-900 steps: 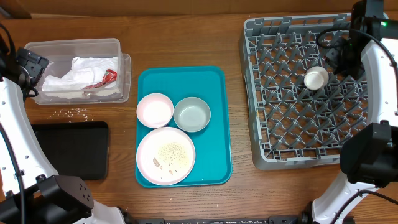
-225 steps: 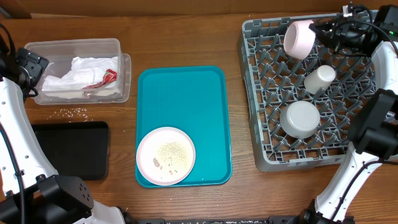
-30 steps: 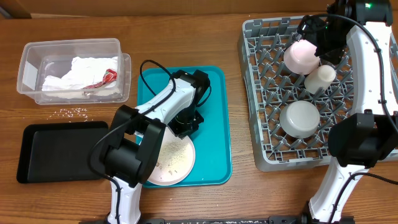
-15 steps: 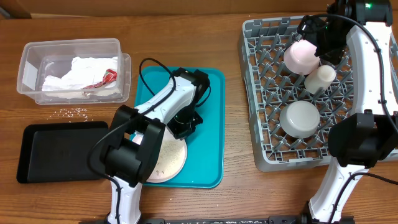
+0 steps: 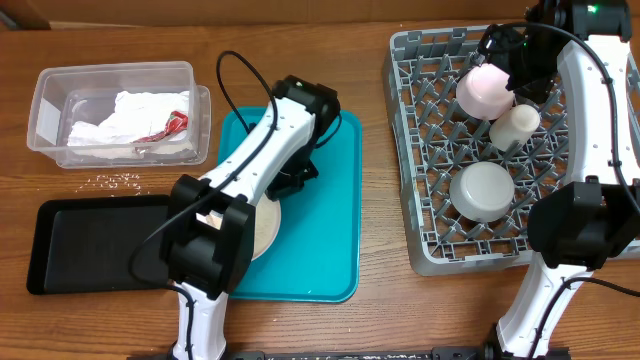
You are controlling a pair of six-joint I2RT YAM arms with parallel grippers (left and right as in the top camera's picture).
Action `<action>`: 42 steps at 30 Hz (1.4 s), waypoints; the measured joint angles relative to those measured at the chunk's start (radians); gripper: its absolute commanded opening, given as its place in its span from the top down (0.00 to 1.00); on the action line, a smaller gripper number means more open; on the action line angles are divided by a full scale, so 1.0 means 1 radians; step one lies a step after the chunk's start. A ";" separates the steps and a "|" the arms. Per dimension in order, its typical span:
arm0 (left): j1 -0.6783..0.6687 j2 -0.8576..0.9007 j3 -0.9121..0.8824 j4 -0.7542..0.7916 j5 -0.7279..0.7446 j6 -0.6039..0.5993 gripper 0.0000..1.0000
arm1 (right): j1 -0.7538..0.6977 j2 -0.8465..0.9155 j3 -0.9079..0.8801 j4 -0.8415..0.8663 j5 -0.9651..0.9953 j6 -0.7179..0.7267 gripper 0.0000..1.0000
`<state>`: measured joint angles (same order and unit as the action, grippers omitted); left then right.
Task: Sort waste into correct bins and load items into the dishwasher
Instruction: 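Lift the pink plate with the left gripper and carry it over the black tray, then tilt the pink plate to pour the rice onto the black tray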
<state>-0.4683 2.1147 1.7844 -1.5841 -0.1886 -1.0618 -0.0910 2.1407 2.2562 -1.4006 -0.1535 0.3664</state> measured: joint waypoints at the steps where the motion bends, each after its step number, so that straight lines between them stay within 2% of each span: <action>1: 0.010 0.000 0.010 -0.011 -0.003 0.004 0.96 | 0.000 0.000 0.000 0.001 0.000 0.000 0.00; 7: 0.159 0.000 0.063 -0.055 -0.017 0.050 0.96 | 0.000 0.000 0.000 0.001 0.000 0.000 0.00; 20: 0.513 -0.012 0.076 -0.046 0.013 0.201 0.96 | 0.000 0.000 0.000 0.001 0.000 0.000 0.00; 28: 0.703 -0.110 0.077 0.040 0.196 0.345 0.96 | 0.000 0.000 0.000 0.001 0.000 0.000 0.00; 42: 0.983 -0.116 0.081 0.119 0.576 0.576 0.96 | 0.000 0.000 0.000 0.001 0.000 0.000 0.00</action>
<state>0.5148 1.9987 1.8652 -1.4651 0.3874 -0.4854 -0.0910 2.1407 2.2562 -1.3998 -0.1532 0.3664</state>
